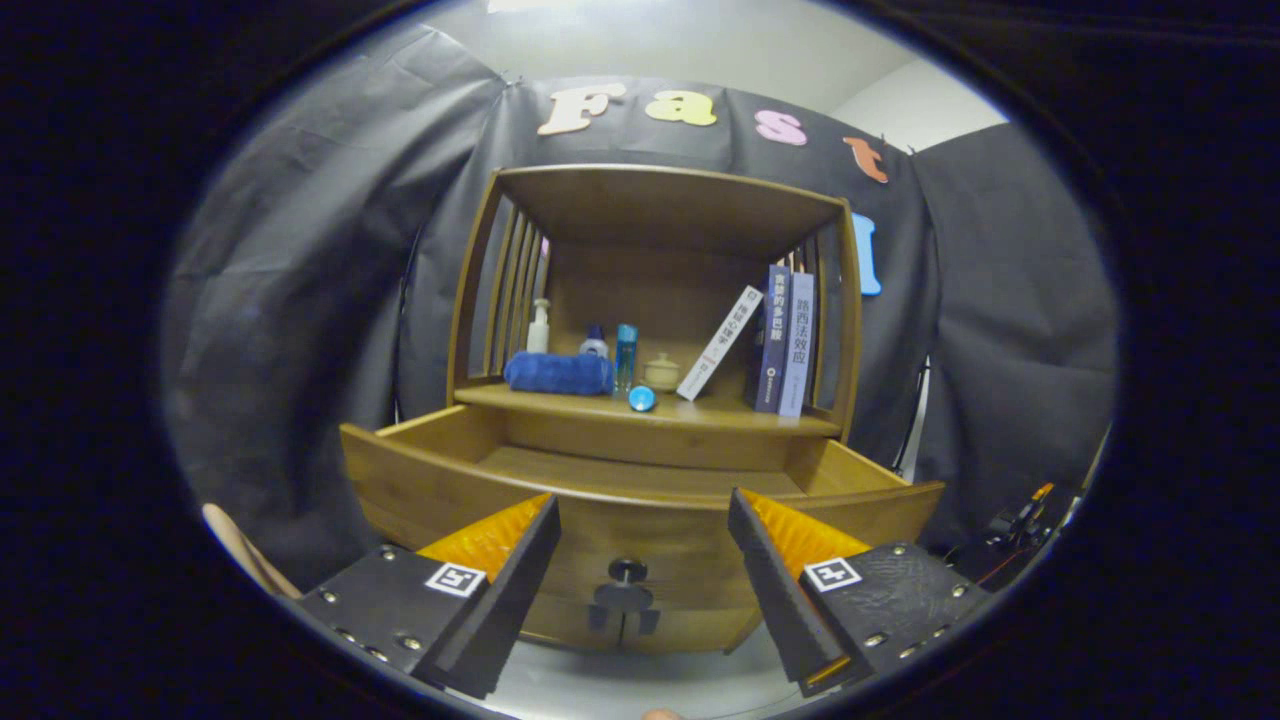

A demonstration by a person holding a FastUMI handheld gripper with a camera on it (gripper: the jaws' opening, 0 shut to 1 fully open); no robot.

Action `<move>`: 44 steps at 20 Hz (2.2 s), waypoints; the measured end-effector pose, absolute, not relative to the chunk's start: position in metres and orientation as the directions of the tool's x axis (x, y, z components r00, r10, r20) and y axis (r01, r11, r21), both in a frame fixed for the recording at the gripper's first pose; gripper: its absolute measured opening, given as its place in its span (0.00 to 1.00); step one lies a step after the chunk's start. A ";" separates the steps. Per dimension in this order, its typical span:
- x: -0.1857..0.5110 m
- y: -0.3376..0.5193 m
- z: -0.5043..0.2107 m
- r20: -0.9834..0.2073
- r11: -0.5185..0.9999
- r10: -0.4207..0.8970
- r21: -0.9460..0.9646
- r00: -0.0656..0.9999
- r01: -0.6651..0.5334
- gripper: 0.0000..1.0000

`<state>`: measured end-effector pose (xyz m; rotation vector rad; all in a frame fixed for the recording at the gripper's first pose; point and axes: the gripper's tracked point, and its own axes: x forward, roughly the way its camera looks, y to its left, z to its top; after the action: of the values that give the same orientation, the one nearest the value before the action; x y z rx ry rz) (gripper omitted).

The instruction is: Pull open the drawer, take out the items inside it, and place them on the countertop above the cabinet.

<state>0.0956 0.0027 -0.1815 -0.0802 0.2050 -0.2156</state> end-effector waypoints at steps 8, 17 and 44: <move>0.108 -0.003 -0.216 -0.258 0.965 -0.259 -0.101 0.931 0.240 1.00; 0.119 -0.006 -0.217 -0.290 0.968 -0.252 -0.097 0.923 0.233 0.98; 0.281 -0.013 -0.240 -0.337 0.964 -0.262 -0.138 0.904 0.228 0.99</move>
<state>0.2814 -0.0133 -0.2397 -0.0957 0.3613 -0.2540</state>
